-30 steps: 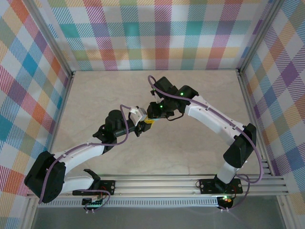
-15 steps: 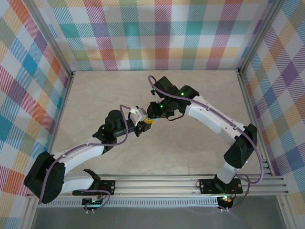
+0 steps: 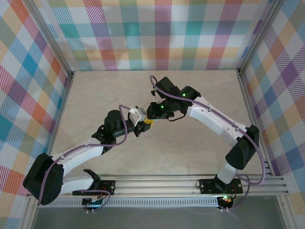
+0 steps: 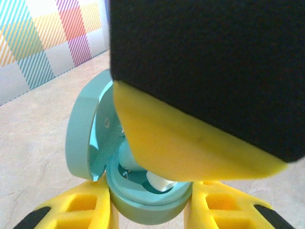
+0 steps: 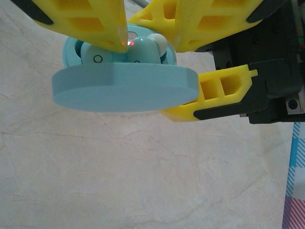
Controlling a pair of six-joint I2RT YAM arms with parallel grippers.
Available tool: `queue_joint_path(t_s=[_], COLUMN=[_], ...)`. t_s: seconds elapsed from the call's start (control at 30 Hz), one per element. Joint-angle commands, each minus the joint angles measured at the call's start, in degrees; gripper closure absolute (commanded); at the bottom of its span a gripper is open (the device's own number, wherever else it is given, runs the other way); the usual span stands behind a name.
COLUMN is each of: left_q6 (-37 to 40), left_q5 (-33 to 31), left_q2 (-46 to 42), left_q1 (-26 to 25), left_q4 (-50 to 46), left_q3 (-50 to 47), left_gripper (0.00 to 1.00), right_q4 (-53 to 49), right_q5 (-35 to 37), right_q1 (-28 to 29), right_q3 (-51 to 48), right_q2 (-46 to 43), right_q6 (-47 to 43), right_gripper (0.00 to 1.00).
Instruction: Insert wireless bluetooth earbuds into charging case
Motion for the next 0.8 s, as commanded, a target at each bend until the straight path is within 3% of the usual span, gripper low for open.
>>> queue_joint_path(t_s=[0.0,0.53,0.77], left_q6=[0.4,0.7,0.6], left_q5=[0.4,0.2,0.3], left_q2=[-1.5,-1.3,-1.4], left_q1=[-1.0,-1.0,-1.0], left_q4=[0.8,0.9,0.7], left_q3=[-0.2,-0.4,-0.3], left_gripper=[1.0,1.0,1.0], right_q4=[0.9,1.3,-0.1], right_q5=[-1.8,-2.5,1.5], right_q1=[0.5,0.5,0.5], right_q3=[-0.5,-0.2,-1.1], right_q2=[-0.1,-0.8,-1.6], right_q6=[0.7,1.2,2.0], right_gripper=[0.68,0.7,0.71])
